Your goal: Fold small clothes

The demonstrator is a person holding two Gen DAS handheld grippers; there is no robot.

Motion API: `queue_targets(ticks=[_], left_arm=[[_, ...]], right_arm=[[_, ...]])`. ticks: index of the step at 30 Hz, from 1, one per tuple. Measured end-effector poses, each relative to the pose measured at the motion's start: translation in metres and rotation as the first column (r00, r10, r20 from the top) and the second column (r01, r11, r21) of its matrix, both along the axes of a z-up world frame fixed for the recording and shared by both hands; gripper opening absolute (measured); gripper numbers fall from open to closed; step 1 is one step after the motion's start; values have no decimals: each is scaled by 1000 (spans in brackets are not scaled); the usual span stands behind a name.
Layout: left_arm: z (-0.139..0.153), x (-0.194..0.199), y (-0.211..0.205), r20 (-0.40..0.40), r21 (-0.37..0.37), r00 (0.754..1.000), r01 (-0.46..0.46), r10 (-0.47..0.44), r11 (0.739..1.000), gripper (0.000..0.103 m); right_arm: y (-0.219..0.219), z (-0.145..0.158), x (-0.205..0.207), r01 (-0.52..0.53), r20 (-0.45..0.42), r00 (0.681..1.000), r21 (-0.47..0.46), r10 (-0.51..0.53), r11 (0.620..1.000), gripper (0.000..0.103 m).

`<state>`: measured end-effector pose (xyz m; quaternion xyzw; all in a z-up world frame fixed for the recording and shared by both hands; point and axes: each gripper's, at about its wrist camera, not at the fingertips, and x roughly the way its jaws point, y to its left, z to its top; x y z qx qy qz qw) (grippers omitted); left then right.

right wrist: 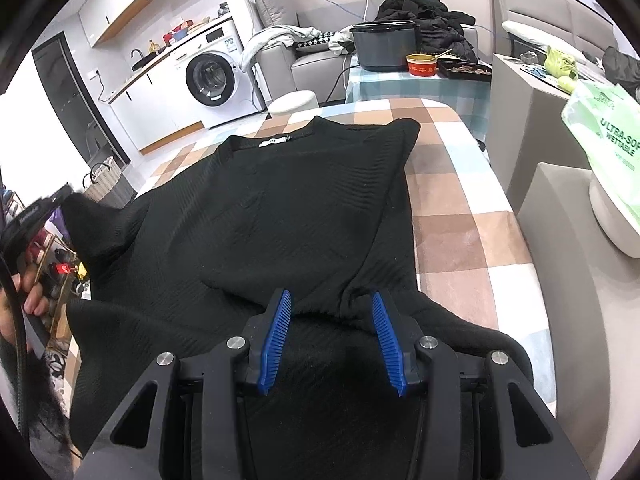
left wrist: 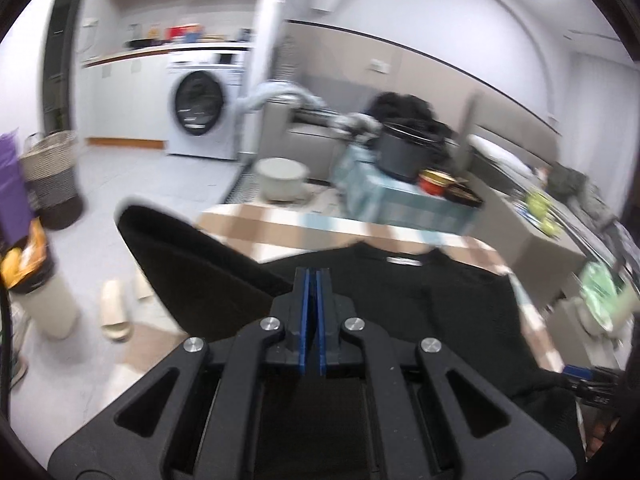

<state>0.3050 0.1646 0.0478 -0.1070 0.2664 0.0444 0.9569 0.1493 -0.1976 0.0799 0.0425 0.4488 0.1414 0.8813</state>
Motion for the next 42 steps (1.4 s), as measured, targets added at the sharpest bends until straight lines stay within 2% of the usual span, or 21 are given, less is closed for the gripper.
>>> queue_targets(ticks=[3, 4, 6, 7, 8, 11, 13, 15, 18, 20, 23, 31, 34, 38, 42], left_arm=[[-13, 19, -55, -42, -14, 991, 127, -127, 992, 2], [-20, 25, -70, -73, -20, 985, 156, -157, 987, 7], [-41, 33, -98, -150, -48, 964, 215, -220, 975, 31], [-50, 33, -107, -172, -61, 957, 224, -232, 973, 51], [-57, 29, -112, -180, -69, 955, 226, -235, 972, 61], [-63, 15, -118, -191, -85, 951, 232, -245, 969, 72], [-62, 4, -106, -186, -77, 958, 205, -216, 976, 80], [-59, -7, -86, -171, -80, 969, 164, -176, 983, 81], [-65, -30, -32, -172, -85, 982, 69, -83, 994, 82], [-72, -39, 6, -194, -91, 980, 18, -36, 996, 82], [-82, -50, 33, -235, -116, 972, -29, 1, 993, 82], [-89, -83, 57, -235, -80, 970, -75, 54, 994, 82], [-87, -91, 57, -233, -77, 971, -79, 59, 994, 87], [-82, -99, 58, -227, -67, 971, -97, 79, 993, 100], [-78, -105, 63, -219, -66, 971, -108, 91, 992, 102]], right_arm=[[-4, 2, -5, 8, 6, 1000, -1, -8, 1000, 44], [-5, 2, -7, 9, 4, 1000, -2, -9, 1000, 44], [-6, 0, -9, 5, -4, 1000, -10, -5, 1000, 44], [-7, 0, -10, 4, -6, 1000, -14, -5, 1000, 44], [-7, -2, -10, 4, -12, 1000, -19, -4, 1000, 44], [-5, -3, -10, 4, -19, 1000, -21, -4, 1000, 44], [-3, -3, -10, 1, -19, 1000, -21, -1, 1000, 44], [0, -3, -10, -4, -16, 1000, -20, 3, 1000, 44], [10, -3, -7, -17, -19, 1000, -12, 17, 1000, 44], [18, -4, -5, -38, -18, 999, -9, 38, 999, 44], [31, -6, 0, -56, -25, 998, 27, 57, 998, 44], [82, 0, 3, -153, -23, 988, 54, 154, 987, 44], [100, 5, 1, -170, -17, 985, 71, 172, 983, 44], [119, 15, -3, -184, 3, 983, 83, 185, 979, 44], [133, 26, -5, -170, 15, 985, 107, 170, 980, 44]])
